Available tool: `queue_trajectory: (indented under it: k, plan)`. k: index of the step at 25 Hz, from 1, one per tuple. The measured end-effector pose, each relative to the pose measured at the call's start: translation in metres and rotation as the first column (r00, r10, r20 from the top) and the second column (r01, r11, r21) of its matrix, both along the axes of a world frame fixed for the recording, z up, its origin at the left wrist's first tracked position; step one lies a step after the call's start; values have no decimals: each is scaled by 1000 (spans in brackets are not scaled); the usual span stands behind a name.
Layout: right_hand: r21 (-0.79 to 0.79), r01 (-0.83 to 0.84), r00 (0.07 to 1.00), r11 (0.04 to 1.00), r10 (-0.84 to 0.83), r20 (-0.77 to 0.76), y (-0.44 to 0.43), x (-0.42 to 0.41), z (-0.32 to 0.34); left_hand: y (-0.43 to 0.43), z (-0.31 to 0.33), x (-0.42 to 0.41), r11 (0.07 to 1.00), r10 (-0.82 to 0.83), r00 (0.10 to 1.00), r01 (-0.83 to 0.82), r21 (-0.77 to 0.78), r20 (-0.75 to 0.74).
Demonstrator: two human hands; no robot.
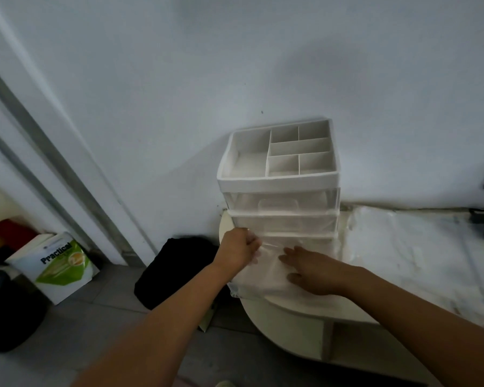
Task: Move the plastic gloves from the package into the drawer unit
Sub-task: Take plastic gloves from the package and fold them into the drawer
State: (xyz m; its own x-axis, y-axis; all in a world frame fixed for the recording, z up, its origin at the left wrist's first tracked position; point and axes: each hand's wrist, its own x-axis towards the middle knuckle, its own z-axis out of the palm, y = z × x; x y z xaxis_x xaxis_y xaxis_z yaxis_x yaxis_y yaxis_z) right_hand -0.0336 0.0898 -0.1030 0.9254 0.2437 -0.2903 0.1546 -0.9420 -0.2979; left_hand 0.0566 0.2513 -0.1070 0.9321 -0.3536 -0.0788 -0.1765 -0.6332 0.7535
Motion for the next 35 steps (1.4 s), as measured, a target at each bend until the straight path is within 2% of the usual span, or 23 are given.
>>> queue_trajectory:
  k: [2, 5, 7, 9, 11, 13, 15, 17, 20, 23, 26, 28, 31, 33, 35]
  plan:
    - [-37, -15, 1000, 999, 15, -9, 2, 4, -1, 3, 3, 1, 992, -9, 994, -5, 129, 113]
    - [-57, -20, 1000, 998, 20, -2, 4, 9, -6, 4, 19, -5, 909, -37, 928, -122, 397, 370]
    - [-69, -10, 1000, 998, 11, 16, 4, 12, -9, -3, 32, -11, 890, -55, 878, -173, 422, 476]
    - [-69, 0, 999, 998, 3, 40, 4, 13, -12, -14, 32, -17, 900, -136, 899, -63, 432, 416]
    - [-33, 24, 999, 999, -23, 49, 4, 16, -15, -26, 17, -20, 901, -241, 944, 133, 412, 223]
    - [7, 19, 999, 1000, -19, 36, 5, 20, -20, -34, -2, -19, 836, -352, 935, 287, 467, 55]
    - [23, 4, 1000, 1000, -4, 2, 4, 23, -27, -37, -17, -14, 724, -408, 907, 392, 568, -106]
    - [23, 81, 994, 996, -80, -68, 1, 24, -31, -37, -29, -7, 659, -395, 904, 404, 635, -166]
    - [-25, 236, 963, 971, -237, -129, -3, 29, -32, -39, -37, 0, 621, -354, 917, 378, 687, -184]
    - [44, 417, 906, 908, -412, -95, 2, 33, -31, -41, -34, -2, 651, -345, 928, 345, 677, -141]
    - [80, 528, 849, 846, -523, -78, 4, 35, -32, -37, -30, -2, 752, -299, 949, 299, 587, -101]
    - [86, 485, 873, 870, -475, -113, 3, 32, -25, -33, -26, 0, 803, -248, 962, 268, 531, -111]
    - [205, 321, 947, 925, -308, -93, -7, 17, 3, -28, -17, -2, 851, -194, 975, 224, 475, -112]
    - [300, 268, 962, 916, -270, -35, -19, 2, 23, -24, -10, -3, 891, -145, 982, 184, 415, -123]
    - [398, 283, 947, 873, -320, 28, -43, -11, 38, -20, -2, -6, 898, -112, 990, 136, 418, -81]
